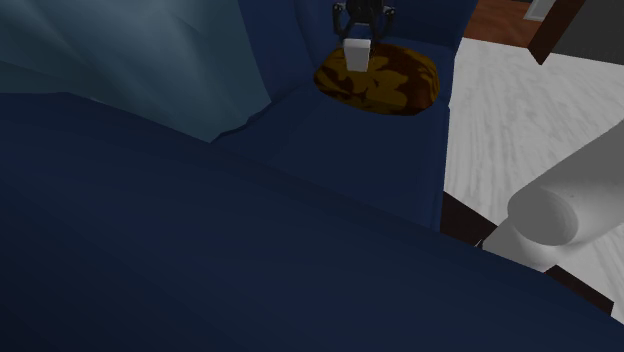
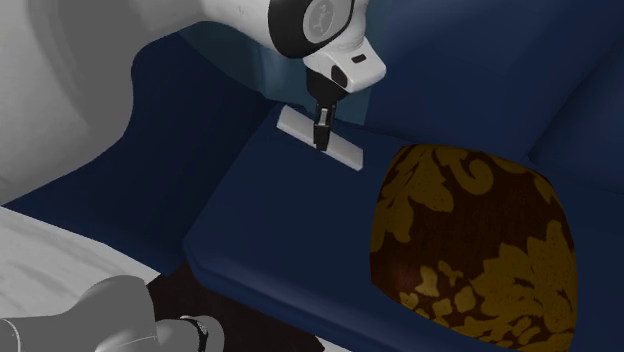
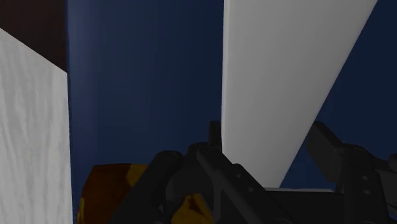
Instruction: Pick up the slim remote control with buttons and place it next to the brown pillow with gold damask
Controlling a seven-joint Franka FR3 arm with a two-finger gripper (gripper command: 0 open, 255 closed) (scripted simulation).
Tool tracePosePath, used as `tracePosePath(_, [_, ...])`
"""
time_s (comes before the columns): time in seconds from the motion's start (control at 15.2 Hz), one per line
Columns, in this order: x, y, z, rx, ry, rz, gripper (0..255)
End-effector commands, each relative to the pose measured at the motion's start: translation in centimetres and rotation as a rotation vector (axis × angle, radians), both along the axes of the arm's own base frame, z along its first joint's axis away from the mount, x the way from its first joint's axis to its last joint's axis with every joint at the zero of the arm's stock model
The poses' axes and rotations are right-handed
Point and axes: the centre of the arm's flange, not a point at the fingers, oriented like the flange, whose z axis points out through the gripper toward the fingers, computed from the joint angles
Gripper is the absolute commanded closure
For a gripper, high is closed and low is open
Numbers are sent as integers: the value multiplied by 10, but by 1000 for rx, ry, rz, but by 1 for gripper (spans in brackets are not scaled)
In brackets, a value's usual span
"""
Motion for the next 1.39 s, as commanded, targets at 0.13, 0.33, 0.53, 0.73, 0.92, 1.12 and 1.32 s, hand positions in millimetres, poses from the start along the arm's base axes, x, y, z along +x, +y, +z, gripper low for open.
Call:
tracePosePath(0.13, [-30, -44, 3, 1, 0, 1, 255])
tracePosePath(0.33, [-39, -58, -8, 1, 0, 1, 255])
tracePosePath(0.53, [-39, -58, -24, 1, 0, 1, 255])
tracePosePath(0.73, [-39, -58, -40, 1, 0, 1, 255])
tracePosePath(0.92, [-39, -58, -55, 1, 0, 1, 255])
tracePosePath(1.12, [-39, -58, -71, 1, 0, 1, 255])
tracePosePath(1.32, [-39, -58, -87, 1, 0, 1, 255])
